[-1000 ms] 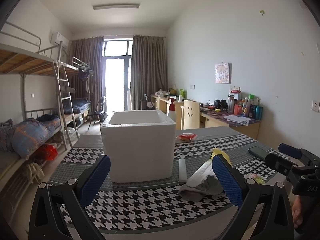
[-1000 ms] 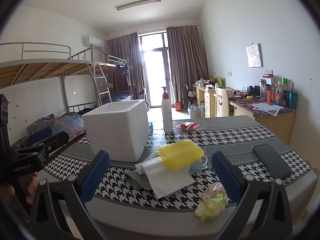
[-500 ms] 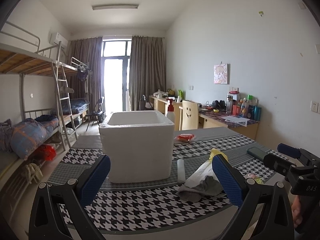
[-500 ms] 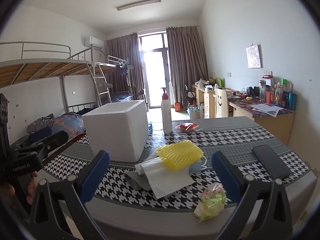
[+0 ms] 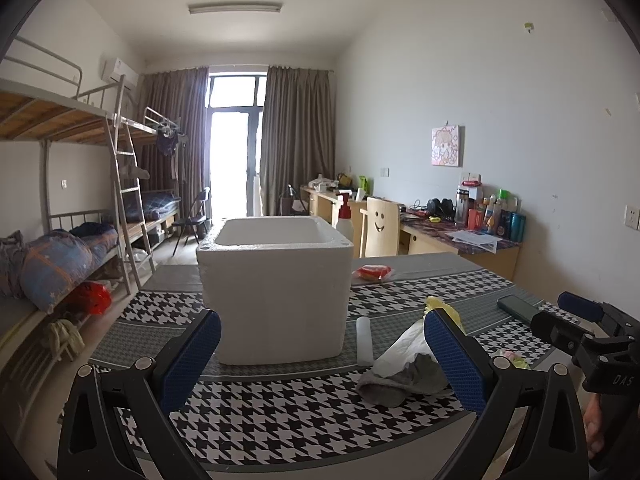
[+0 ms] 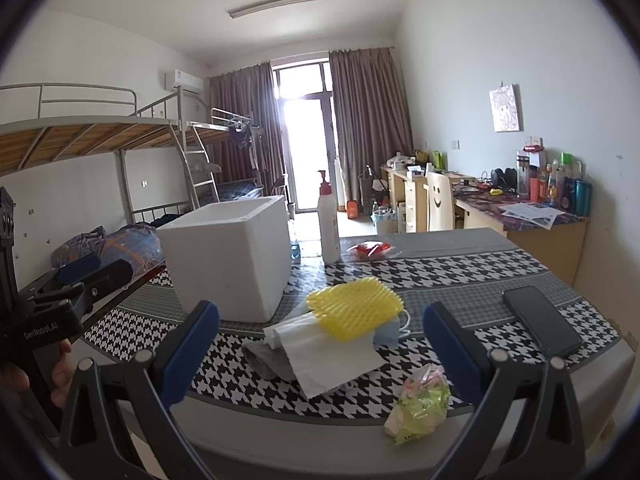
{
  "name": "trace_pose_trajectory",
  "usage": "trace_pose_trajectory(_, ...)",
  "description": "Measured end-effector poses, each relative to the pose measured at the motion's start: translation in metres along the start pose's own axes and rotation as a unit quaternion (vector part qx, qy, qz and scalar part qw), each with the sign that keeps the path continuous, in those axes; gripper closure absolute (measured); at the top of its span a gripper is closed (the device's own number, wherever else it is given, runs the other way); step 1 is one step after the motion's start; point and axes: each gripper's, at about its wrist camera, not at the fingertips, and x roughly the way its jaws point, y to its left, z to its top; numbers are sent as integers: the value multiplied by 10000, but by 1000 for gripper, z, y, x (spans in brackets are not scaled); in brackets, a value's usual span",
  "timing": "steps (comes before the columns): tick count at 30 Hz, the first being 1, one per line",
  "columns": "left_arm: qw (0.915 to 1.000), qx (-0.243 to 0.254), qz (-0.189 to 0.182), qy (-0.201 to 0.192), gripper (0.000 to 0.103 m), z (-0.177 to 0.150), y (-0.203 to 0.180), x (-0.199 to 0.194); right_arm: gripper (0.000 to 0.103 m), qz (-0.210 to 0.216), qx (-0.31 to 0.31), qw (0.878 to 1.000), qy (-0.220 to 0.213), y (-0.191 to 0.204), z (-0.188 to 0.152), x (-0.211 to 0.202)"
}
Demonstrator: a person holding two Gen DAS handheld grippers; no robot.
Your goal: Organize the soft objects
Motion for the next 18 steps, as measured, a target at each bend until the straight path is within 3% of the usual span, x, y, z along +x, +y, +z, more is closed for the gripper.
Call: trace_pose_trajectory(18,9983,160,-340,444,1,-4,-16,42,0,-324,151,9988,325,-23,-7,16)
